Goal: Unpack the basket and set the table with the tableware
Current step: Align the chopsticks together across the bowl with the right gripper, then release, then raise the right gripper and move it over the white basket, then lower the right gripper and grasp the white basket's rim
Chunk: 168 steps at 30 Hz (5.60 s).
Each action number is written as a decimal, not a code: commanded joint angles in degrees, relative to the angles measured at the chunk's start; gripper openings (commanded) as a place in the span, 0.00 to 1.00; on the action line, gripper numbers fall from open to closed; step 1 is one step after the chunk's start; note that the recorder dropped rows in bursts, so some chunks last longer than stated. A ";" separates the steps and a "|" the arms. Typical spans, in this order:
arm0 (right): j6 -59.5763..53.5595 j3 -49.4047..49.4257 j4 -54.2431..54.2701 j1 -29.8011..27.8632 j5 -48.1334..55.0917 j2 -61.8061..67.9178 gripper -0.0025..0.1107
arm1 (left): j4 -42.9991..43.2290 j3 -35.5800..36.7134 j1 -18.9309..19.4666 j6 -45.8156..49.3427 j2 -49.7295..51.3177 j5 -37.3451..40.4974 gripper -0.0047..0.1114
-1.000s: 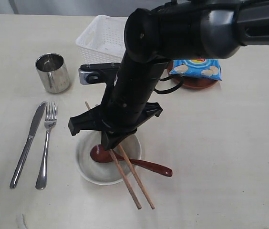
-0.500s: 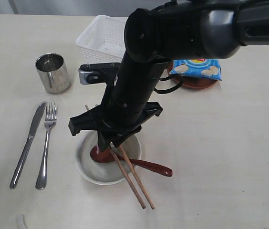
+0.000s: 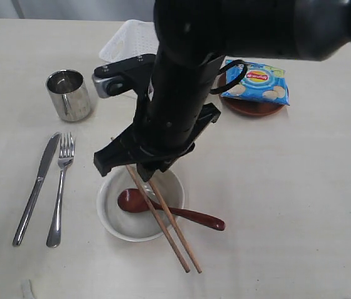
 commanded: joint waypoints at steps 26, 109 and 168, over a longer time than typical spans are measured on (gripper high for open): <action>5.64 -0.07 -5.89 3.87 -4.38 7.70 0.43 | -0.21 0.24 -0.36 0.21 -0.21 -0.73 0.04; -8.83 -5.21 -5.39 -10.59 13.60 -17.28 0.02 | -0.19 0.24 -0.36 1.29 -0.21 -1.00 0.04; -36.39 -61.75 5.56 -36.76 10.87 34.32 0.59 | -0.82 1.28 -0.36 3.52 -0.21 -2.89 0.04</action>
